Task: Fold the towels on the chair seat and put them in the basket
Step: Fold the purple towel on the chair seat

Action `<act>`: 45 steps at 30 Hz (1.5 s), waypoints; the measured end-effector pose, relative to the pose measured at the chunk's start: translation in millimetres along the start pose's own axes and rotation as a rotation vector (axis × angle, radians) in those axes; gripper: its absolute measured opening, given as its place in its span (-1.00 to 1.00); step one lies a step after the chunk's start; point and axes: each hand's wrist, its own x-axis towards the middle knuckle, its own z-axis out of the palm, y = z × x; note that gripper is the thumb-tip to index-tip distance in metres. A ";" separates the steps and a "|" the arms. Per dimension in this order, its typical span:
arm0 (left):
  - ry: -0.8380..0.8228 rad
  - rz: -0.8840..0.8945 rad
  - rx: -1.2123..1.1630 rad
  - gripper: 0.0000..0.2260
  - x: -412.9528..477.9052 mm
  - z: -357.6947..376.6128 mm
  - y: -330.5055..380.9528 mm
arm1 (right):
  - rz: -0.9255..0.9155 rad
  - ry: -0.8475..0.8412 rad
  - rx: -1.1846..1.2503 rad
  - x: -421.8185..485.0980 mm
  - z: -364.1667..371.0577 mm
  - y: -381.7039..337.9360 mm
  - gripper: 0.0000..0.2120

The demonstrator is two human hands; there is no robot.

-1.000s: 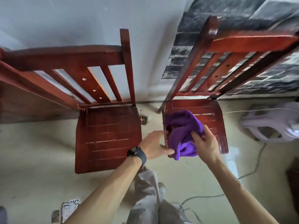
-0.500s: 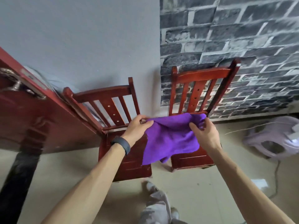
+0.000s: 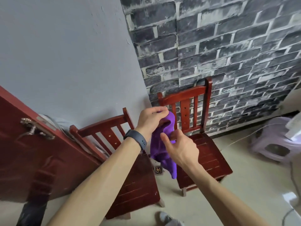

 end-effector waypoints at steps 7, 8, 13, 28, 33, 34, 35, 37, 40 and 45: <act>-0.033 0.069 0.264 -0.61 6.6 -30.5 1.5 | -0.090 0.109 0.000 27.3 -42.7 13.6 -0.76; -0.021 0.114 0.384 -0.57 7.8 -34.2 -1.1 | -0.127 0.109 0.022 32.1 -48.2 15.5 -0.77; 0.087 0.243 0.685 -0.56 1.6 -27.1 -11.4 | -0.229 -0.053 0.156 48.3 -62.4 10.6 -0.83; 0.203 0.402 1.257 -0.78 14.3 -92.5 -22.9 | -0.421 -0.033 -0.334 76.2 -79.2 33.0 -0.77; 0.289 0.422 1.541 -0.72 9.1 -92.1 -17.1 | -0.372 0.099 -0.623 78.9 -80.5 24.5 -0.65; 0.303 0.388 1.522 -0.72 8.7 -92.5 -15.5 | -0.367 0.099 -0.631 81.9 -79.5 23.3 -0.63; 0.319 0.352 1.478 -0.72 9.0 -92.8 -14.1 | -0.360 0.095 -0.622 85.0 -78.2 21.1 -0.63; 0.350 0.290 1.295 -0.75 11.2 -92.1 -11.1 | -0.353 0.058 -0.496 91.5 -75.9 14.2 -0.67; 0.324 0.236 0.841 -0.83 12.9 -84.6 0.1 | -0.349 -0.019 -0.168 96.3 -74.4 -2.4 -0.79; 0.252 0.267 0.666 -0.87 11.1 -71.0 23.2 | -0.403 -0.012 -0.212 93.1 -73.8 -25.7 -0.91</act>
